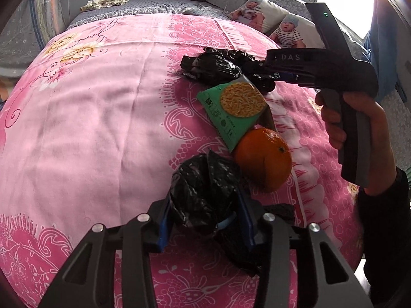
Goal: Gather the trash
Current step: 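Grasp a black plastic bag with the left tool while the right tool grasps another black bag, then lift the black plastic bags off the bed with both tools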
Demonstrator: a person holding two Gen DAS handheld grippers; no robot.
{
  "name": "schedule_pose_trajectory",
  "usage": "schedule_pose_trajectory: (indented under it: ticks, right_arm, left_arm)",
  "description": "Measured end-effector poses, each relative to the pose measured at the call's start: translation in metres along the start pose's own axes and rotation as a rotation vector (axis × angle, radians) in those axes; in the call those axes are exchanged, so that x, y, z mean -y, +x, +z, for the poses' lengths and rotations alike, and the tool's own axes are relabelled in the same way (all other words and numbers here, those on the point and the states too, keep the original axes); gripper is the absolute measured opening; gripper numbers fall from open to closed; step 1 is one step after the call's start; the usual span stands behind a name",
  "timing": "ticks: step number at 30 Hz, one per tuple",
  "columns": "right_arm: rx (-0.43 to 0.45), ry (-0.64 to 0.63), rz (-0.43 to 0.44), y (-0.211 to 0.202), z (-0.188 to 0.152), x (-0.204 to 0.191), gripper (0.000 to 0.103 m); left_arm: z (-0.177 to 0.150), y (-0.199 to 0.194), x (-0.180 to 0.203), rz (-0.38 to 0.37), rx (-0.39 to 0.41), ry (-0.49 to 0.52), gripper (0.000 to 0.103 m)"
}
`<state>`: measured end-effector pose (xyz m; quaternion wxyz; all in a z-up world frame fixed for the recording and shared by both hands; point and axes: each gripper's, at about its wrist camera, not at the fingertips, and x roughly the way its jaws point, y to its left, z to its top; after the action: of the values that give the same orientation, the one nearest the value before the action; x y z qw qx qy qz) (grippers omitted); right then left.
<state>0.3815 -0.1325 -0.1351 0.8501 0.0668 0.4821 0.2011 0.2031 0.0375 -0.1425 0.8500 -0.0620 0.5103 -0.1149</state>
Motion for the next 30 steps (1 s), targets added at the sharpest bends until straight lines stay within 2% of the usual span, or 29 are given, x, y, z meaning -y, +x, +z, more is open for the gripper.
schedule_pose_trajectory:
  ticks: [3, 5, 16, 30]
  right_arm:
    - [-0.001, -0.020, -0.006, -0.002, -0.002, -0.005, 0.021]
    - [0.002, -0.023, -0.001, -0.005, -0.003, -0.007, 0.018]
    - [-0.009, -0.007, 0.075, -0.024, -0.015, -0.021, 0.017]
    - [0.000, -0.111, 0.167, -0.048, -0.030, -0.088, 0.017]
  left_arm:
    - [0.000, -0.003, -0.004, -0.020, -0.001, -0.013, 0.033]
    - [-0.002, -0.007, -0.005, -0.024, 0.001, -0.020, 0.032]
    - [-0.017, -0.035, -0.013, -0.052, 0.033, -0.058, 0.032]
    - [-0.040, -0.083, -0.017, -0.084, 0.123, -0.081, 0.032]
